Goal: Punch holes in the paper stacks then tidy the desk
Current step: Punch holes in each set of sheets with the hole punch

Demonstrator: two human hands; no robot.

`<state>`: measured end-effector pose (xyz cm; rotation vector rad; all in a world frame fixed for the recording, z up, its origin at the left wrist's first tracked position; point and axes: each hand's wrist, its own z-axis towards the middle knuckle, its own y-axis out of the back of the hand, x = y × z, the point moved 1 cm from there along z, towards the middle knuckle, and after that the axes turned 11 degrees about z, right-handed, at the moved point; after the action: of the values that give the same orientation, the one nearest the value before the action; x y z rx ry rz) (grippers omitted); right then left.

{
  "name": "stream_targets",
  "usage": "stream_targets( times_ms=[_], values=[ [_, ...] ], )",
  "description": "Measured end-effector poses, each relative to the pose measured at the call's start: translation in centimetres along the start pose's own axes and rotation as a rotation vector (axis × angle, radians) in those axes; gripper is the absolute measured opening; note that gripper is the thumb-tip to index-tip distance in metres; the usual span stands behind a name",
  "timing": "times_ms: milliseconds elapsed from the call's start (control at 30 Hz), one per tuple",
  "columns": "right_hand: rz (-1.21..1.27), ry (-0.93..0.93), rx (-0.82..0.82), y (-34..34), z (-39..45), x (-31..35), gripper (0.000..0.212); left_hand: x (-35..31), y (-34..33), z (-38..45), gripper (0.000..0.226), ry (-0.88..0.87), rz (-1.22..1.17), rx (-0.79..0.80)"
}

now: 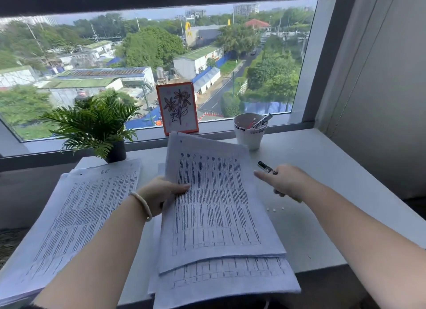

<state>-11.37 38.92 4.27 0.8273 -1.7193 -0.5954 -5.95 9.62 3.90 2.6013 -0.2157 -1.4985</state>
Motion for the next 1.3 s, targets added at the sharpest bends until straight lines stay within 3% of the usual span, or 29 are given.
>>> stream_targets(
  times_ms=[100,267,367,433,500,600,733,800,933,1067,1133,1300],
  values=[
    [-0.157,-0.017,-0.030,0.7,1.0,0.1,0.095,0.8,-0.1,-0.2,0.020,-0.004,-0.016,0.028],
    [-0.173,-0.006,-0.100,0.9,2.2,0.7,0.083,1.8,-0.1,-0.1,0.028,-0.010,-0.021,0.078],
    [0.090,-0.039,-0.118,1.1,2.6,0.5,0.086,2.3,0.6,0.3,0.031,-0.026,-0.047,0.078],
    [0.479,-0.096,-0.058,1.0,2.6,0.7,0.092,2.7,1.0,0.5,0.027,-0.029,-0.083,0.070],
    [0.598,-0.108,0.046,0.6,2.2,1.2,0.089,2.9,1.2,0.7,0.027,-0.043,-0.106,0.061],
    [0.466,-0.040,0.183,-0.5,1.5,3.1,0.090,2.8,0.8,1.0,0.037,-0.071,-0.106,0.074],
    [0.346,0.009,0.235,-1.0,1.7,4.4,0.089,2.5,0.1,0.7,0.036,-0.072,-0.112,0.157],
    [0.344,-0.013,0.276,-1.2,2.0,4.1,0.077,2.8,0.2,0.7,0.036,-0.039,-0.108,0.183],
    [0.328,-0.046,0.310,-1.7,2.8,2.7,0.076,3.9,0.4,1.2,0.045,0.100,0.051,0.119],
    [0.287,-0.112,0.137,-1.2,3.5,1.4,0.082,4.1,0.1,1.5,0.028,0.073,0.012,0.075],
    [0.120,-0.097,0.050,-0.4,3.6,1.0,0.076,4.0,0.2,1.5,0.019,0.028,-0.031,0.069],
    [-0.208,-0.018,-0.072,0.7,4.3,1.0,0.056,3.7,0.3,1.2,0.032,-0.022,-0.100,0.104]
  ],
)
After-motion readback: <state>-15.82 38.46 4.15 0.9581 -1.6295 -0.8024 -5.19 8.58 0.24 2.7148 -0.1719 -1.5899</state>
